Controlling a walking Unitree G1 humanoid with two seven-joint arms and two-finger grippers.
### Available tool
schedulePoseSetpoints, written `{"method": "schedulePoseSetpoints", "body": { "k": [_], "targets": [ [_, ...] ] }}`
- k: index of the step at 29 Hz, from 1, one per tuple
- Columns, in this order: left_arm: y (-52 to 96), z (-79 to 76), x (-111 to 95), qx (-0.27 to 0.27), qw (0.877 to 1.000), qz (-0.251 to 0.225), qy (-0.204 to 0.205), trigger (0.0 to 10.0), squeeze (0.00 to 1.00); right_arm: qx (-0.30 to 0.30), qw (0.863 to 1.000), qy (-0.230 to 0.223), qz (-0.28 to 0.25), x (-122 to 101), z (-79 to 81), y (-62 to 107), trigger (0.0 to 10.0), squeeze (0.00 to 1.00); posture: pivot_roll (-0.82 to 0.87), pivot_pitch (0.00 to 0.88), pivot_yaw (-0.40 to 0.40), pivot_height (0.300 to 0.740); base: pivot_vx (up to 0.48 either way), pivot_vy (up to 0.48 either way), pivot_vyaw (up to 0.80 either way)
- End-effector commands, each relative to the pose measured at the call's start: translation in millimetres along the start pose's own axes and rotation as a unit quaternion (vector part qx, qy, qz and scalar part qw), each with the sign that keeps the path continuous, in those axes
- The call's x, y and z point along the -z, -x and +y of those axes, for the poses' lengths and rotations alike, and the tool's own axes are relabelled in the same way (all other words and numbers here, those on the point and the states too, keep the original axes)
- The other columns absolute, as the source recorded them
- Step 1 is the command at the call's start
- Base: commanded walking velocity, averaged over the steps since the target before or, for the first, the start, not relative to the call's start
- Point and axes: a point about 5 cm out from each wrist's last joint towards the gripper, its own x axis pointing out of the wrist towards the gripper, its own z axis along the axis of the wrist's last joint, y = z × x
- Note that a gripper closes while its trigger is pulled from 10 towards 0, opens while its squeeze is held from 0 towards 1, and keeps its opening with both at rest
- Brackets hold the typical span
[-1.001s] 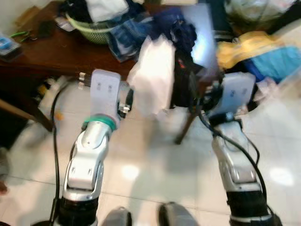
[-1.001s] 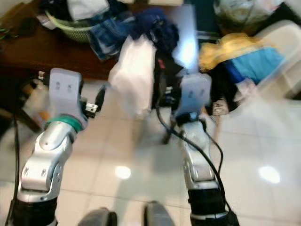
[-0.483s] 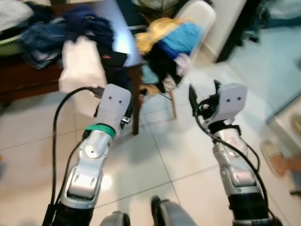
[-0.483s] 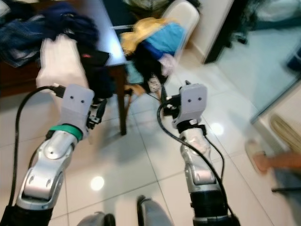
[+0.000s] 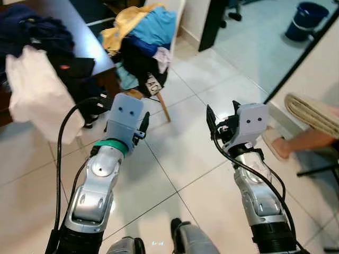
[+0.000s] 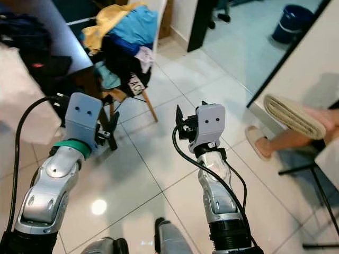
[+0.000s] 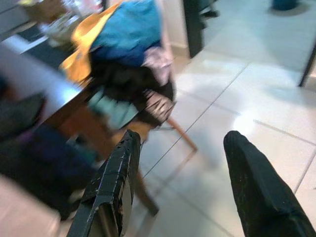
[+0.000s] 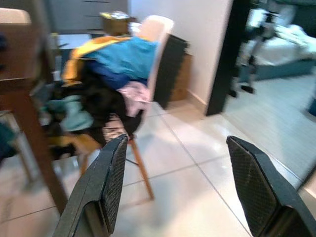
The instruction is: Hang hanger
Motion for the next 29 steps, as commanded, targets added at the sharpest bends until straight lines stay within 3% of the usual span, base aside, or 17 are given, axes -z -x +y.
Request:
{"method": "schedulePoseSetpoints", "body": {
  "k": [1,29],
  "targets": [
    [-0.7,-6.0,-2.2,0.018,1.0,-0.012,0.001,10.0,0.0,0.002,1.0,0.001,0.001,1.7,-2.3,1.2,10.0,0.0,-0.01,0.099,0.051,0.74,0.0,0.0,-0.8],
    [-0.4,-9.3,-6.3,0.027,0.999,-0.028,0.005,10.0,0.0,0.001,1.0,0.004,-0.003,0.3,-1.2,3.0,10.0,0.0,-0.02,0.131,0.056,0.74,0.0,0.0,-0.8]
  ]
}}
